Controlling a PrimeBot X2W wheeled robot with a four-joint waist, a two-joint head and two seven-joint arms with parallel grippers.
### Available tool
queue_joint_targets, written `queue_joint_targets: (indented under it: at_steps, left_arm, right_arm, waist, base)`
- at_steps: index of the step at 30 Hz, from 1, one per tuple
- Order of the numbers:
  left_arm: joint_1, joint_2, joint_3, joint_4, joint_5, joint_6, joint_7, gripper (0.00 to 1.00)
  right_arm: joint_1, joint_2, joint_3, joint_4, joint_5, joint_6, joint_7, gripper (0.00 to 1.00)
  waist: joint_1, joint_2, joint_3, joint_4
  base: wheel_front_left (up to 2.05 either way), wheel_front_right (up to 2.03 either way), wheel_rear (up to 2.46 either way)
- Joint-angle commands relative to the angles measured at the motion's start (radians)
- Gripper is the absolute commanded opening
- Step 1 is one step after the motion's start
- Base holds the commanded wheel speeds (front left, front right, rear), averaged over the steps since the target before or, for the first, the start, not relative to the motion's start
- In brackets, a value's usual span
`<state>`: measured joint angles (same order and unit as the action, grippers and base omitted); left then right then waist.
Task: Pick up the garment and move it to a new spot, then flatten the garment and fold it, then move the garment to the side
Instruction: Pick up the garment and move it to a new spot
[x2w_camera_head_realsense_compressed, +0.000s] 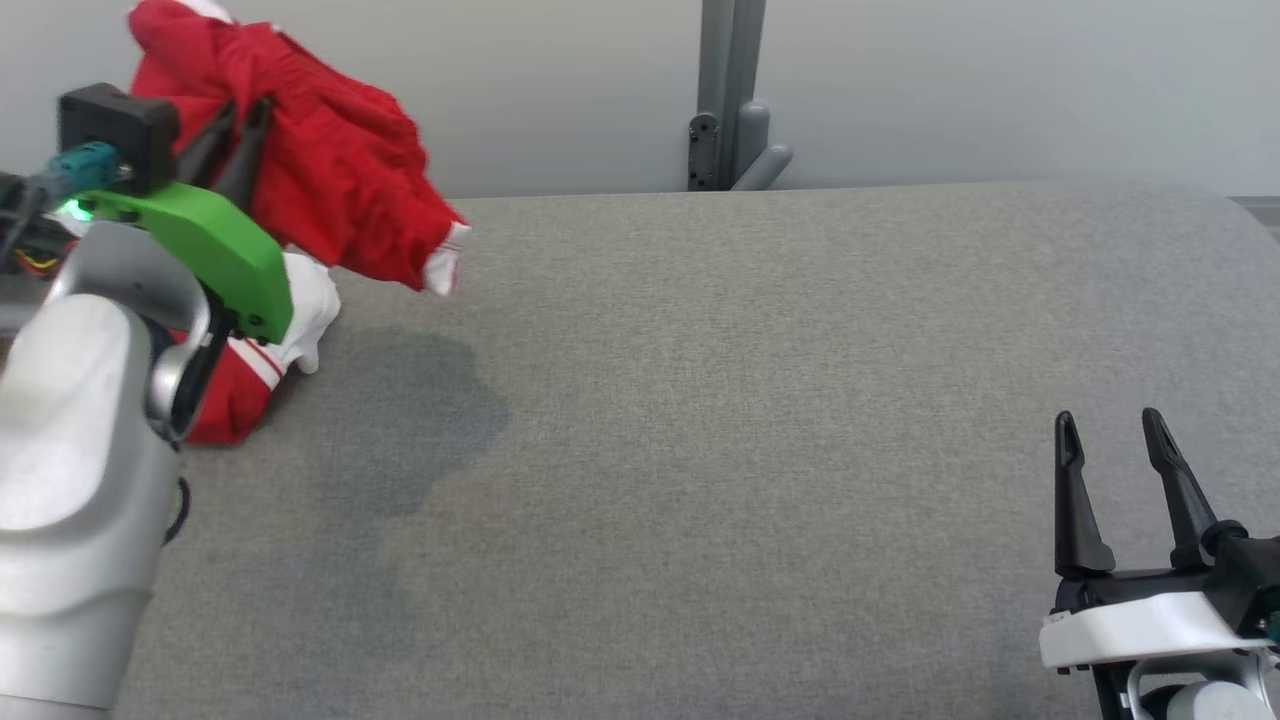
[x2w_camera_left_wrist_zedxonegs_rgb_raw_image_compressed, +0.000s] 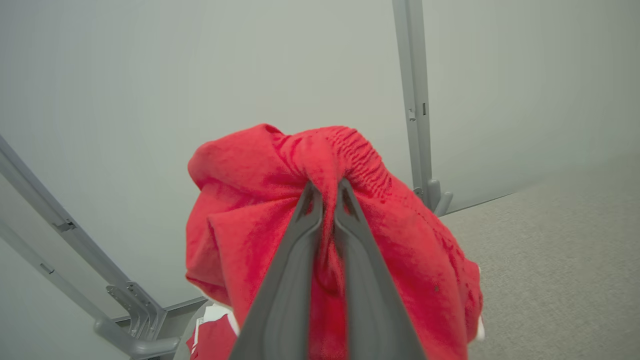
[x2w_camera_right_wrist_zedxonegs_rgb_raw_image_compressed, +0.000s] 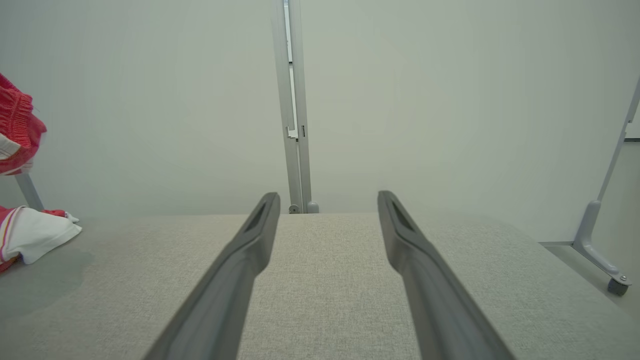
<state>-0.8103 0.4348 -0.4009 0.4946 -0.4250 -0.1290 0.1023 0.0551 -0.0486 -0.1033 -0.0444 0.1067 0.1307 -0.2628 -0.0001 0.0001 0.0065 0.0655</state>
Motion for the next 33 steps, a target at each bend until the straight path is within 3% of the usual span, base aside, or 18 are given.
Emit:
queue_joint_targets:
  at_steps: [1,6,14,20,28,29,31,32,33]
  left_arm:
    - [0.027,-0.033,-0.019,-0.018,-0.009,-0.001,-0.009,0.0]
    - [0.087,-0.14,-0.08,-0.012,-0.018,0.007,-0.054,0.0]
    - [0.161,-0.286,-0.146,0.139,-0.016,0.029,-0.147,0.0]
    - [0.158,-0.337,-0.164,0.316,0.001,0.053,-0.26,0.0]
    - [0.127,-0.359,-0.16,0.51,-0.015,0.057,-0.339,0.0]
    - [0.123,-0.362,-0.16,0.524,-0.017,0.055,-0.345,0.09]
    - [0.118,-0.367,-0.159,0.543,-0.021,0.054,-0.355,0.82]
    - [0.118,-0.37,-0.156,0.554,-0.023,0.053,-0.361,1.0]
    - [0.117,-0.371,-0.158,0.554,-0.018,0.052,-0.365,1.0]
  right_arm:
    - [0.013,-0.003,-0.009,-0.004,0.0,0.0,-0.004,1.0]
    - [0.009,-0.003,-0.018,-0.011,-0.001,0.0,-0.003,1.0]
    - [-0.033,-0.003,0.004,-0.014,0.01,0.0,-0.003,1.0]
    - [-0.064,-0.003,0.019,-0.007,0.025,0.0,-0.003,1.0]
    - [-0.078,-0.003,0.023,-0.003,0.038,0.0,-0.003,1.0]
    - [-0.079,-0.003,0.021,-0.002,0.038,0.0,-0.003,1.0]
    - [-0.078,-0.003,0.016,0.0,0.036,0.0,-0.003,1.0]
    - [-0.076,-0.003,0.012,0.0,0.029,0.0,-0.003,1.0]
    - [-0.074,-0.003,0.012,-0.001,0.026,0.0,-0.003,1.0]
  waist:
    - [0.0001,-0.0001,-0.026,-0.066]
    - [0.0001,-0.0001,-0.009,-0.121]
    - [0.0001,-0.0001,0.061,-0.207]
    - [0.0001,-0.0001,0.11,-0.278]
    - [0.0001,-0.0001,0.141,-0.338]
    - [0.0001,-0.0001,0.141,-0.339]
    - [0.0001,-0.0001,0.137,-0.336]
    - [0.0001,-0.0001,0.127,-0.328]
    - [0.0001,-0.0001,0.121,-0.322]
  base:
    - [0.0,0.0,0.0]
    - [0.0,0.0,0.0]
    - [0.0,0.0,0.0]
    - [0.0,0.0,0.0]
    - [0.0,0.0,0.0]
    - [0.0,0.0,0.0]
    - [0.0,0.0,0.0]
    - [0.0,0.0,0.0]
    - [0.0,0.0,0.0]
